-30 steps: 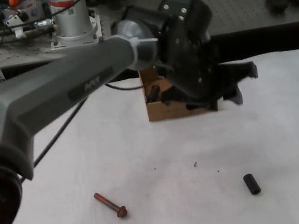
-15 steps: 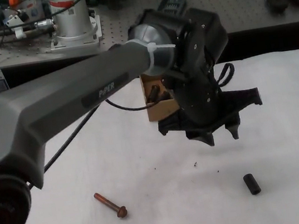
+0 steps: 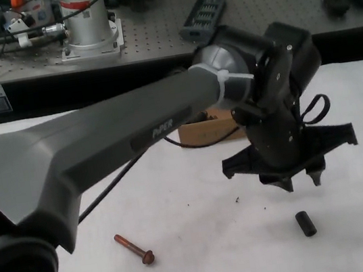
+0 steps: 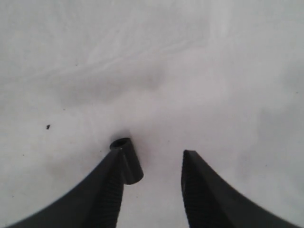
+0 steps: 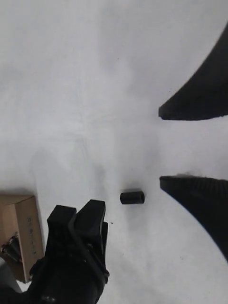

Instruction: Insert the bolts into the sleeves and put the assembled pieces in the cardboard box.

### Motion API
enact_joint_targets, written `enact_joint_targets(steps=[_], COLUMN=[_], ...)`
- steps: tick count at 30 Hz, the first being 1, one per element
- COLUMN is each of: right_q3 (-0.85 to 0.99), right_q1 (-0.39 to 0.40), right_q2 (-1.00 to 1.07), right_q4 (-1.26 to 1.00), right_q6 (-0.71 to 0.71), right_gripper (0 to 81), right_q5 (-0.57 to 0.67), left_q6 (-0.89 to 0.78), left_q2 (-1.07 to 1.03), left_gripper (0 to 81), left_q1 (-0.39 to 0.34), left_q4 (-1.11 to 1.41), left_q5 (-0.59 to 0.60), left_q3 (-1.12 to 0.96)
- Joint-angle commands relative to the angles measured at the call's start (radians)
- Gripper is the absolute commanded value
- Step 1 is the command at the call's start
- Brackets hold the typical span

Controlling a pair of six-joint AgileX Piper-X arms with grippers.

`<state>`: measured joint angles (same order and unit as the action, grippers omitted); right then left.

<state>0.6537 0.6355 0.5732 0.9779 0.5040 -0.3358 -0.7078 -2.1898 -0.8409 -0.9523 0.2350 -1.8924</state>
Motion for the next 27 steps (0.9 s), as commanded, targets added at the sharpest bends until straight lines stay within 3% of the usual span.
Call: enact_joint_targets(steps=[1,27], right_q3=[0.01,0.01], right_q1=[-0.007,-0.007], right_q2=[-0.003,-0.003], right_q4=[0.016,0.011], right_q6=[-0.01,-0.01], right_gripper=[29.5,29.5], right_q5=[-0.015,-0.055], left_q6=[-0.022,-0.123], left_q2=[-0.008,-0.008], left_gripper=[29.7,29.7], left_q1=[-0.009,-0.047], left_q4=[0.011,0.079], left_q5=[-0.014,-0.1], left_q3=[0.051,0.103])
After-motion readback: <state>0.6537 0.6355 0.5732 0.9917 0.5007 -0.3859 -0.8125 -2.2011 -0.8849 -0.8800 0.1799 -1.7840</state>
